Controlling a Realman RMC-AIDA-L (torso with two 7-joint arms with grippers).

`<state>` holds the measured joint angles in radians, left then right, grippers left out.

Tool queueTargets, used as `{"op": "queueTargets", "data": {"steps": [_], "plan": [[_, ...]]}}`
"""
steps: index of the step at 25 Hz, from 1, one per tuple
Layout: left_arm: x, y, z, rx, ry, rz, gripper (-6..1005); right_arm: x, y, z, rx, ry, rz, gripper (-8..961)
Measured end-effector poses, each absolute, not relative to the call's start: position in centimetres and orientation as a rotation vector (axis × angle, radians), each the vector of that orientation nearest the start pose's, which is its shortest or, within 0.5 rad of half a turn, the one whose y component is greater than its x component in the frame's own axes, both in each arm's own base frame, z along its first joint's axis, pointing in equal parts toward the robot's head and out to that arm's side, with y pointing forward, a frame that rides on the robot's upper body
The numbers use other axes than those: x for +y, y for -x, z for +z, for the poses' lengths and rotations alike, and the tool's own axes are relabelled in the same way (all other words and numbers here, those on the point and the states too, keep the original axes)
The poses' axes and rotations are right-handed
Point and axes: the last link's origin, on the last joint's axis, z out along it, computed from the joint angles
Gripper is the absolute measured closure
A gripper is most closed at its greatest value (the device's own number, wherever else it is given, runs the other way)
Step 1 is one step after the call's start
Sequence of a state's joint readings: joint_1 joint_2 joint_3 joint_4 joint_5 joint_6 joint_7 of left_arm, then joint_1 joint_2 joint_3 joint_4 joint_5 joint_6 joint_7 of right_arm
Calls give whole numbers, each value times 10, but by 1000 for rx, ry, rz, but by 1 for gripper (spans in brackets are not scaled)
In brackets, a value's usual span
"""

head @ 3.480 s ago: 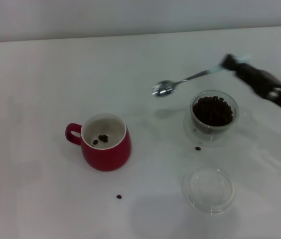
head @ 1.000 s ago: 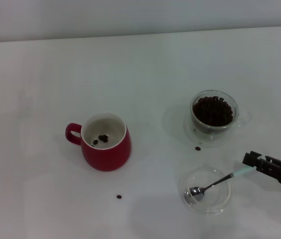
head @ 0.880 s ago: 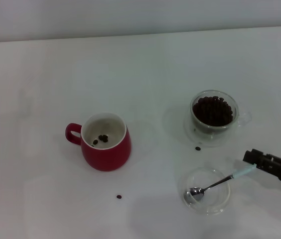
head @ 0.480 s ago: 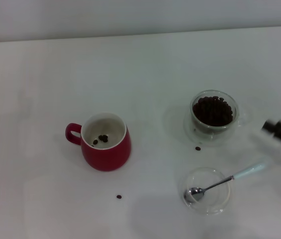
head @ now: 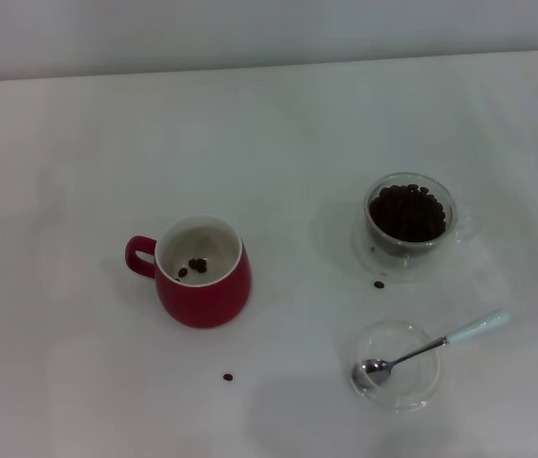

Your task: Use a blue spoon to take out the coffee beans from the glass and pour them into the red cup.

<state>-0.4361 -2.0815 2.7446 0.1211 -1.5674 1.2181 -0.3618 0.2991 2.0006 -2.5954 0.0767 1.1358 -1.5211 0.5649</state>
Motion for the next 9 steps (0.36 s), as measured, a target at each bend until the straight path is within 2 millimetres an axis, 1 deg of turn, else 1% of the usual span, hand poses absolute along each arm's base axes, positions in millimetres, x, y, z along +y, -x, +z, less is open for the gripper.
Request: {"op": "queueTargets", "data": {"steps": [3,6,9], "plan": [[318,358,9,-812,1284,-852,224,273,-388,67,535,1390,776,79],[314,361,8,-819,1281,-845,224,287,-390,61,576,1401,725,79],[311,364,8,-825,1277,-839,224,296,-392,57,613,1410,701,79]]}}
